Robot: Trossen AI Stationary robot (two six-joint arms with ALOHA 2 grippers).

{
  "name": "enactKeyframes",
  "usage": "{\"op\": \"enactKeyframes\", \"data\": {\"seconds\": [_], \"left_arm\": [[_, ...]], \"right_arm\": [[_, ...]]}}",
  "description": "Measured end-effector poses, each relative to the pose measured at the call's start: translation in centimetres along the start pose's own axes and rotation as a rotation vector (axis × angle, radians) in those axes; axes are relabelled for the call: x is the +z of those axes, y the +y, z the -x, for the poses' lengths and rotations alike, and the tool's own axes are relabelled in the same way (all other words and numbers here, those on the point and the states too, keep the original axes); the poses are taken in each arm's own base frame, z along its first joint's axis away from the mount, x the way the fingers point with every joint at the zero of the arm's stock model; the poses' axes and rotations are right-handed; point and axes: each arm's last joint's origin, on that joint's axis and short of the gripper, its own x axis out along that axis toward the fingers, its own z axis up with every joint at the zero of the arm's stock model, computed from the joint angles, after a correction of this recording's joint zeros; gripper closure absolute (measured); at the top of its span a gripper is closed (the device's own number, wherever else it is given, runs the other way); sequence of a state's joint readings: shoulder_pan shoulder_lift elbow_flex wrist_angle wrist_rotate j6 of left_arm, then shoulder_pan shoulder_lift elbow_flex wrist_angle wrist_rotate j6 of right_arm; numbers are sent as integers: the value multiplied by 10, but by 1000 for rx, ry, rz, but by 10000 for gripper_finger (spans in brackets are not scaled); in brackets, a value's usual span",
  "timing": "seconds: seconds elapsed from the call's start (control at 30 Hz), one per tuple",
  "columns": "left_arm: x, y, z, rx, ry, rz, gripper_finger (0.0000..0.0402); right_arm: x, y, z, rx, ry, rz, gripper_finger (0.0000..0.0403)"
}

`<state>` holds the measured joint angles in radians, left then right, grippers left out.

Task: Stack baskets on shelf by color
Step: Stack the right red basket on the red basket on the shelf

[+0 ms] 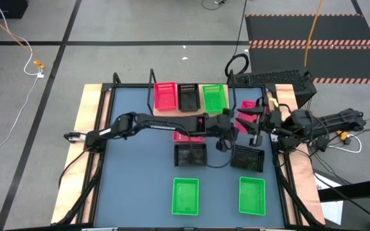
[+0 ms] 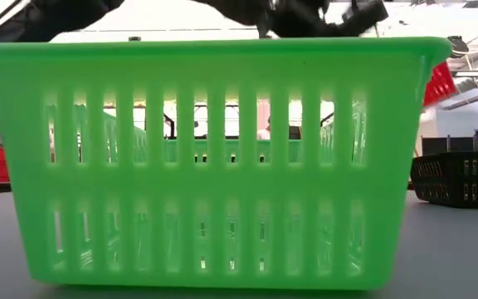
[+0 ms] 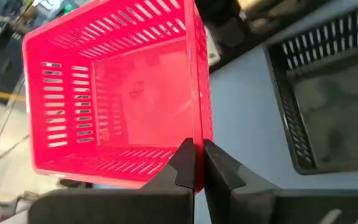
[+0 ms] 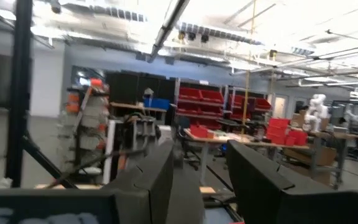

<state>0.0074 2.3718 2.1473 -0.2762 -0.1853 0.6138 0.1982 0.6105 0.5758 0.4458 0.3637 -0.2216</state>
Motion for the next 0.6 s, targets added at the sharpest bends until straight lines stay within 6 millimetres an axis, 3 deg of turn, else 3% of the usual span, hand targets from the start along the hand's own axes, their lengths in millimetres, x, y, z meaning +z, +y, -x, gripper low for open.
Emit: {"op": "enactKeyframes", "data": {"seconds": [0.2, 0.4, 0.6], "left_arm": [[29, 12, 47, 10, 14, 50, 394], [55, 10, 83, 46, -14, -34, 394], [62, 6, 112, 70, 99, -43, 388]], "right_arm": [[8, 2, 13, 52, -29, -23, 261], [11, 5, 16, 85, -39, -12, 261], [11, 7, 17, 101, -42, 10, 261]]}}
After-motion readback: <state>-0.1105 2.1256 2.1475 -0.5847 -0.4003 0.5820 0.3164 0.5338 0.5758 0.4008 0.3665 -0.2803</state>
